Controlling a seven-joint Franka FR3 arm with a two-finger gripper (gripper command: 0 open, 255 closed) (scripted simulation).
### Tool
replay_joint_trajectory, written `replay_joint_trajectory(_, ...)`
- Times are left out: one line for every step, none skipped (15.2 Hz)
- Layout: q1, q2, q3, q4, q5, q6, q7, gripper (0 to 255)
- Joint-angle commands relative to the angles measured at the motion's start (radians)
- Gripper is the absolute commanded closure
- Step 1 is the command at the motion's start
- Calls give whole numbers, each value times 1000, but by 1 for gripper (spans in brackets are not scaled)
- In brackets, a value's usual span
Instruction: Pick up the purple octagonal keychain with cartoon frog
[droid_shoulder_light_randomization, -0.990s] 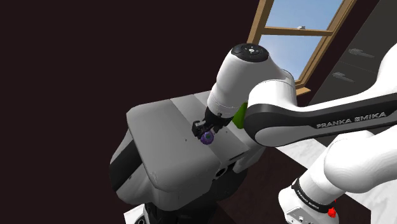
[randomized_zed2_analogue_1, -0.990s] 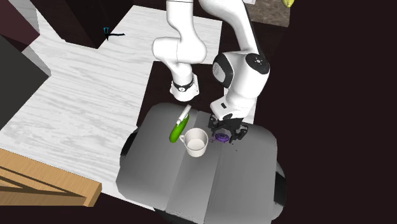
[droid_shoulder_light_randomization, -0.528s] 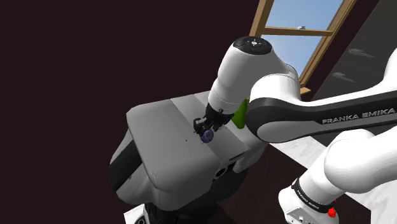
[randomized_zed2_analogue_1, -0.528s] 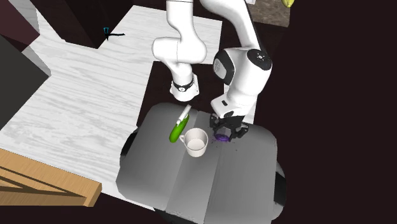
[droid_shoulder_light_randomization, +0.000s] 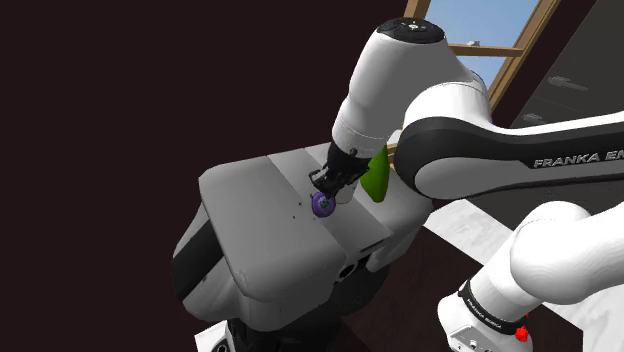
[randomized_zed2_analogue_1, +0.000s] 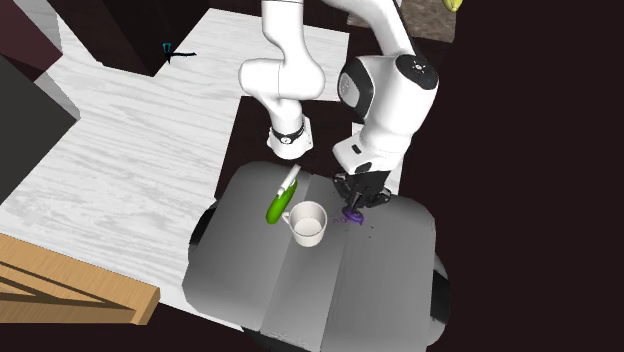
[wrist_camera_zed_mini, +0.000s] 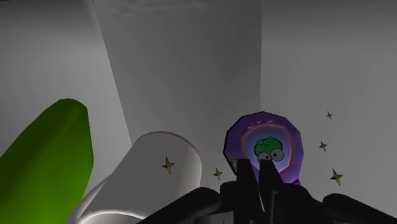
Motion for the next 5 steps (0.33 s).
replay_joint_trajectory(2, -9, -9, 18, 1, -28, -7, 255)
replay_joint_trajectory(2, -12, -13, 28, 1, -42, -11, 255)
replay_joint_trajectory(3, -16, -17, 39, 1, -56, -14, 255)
replay_joint_trajectory(3, -17, -18, 40, 1, -58, -15, 255)
replay_joint_trajectory(3, -16, -18, 40, 1, -58, -15, 255)
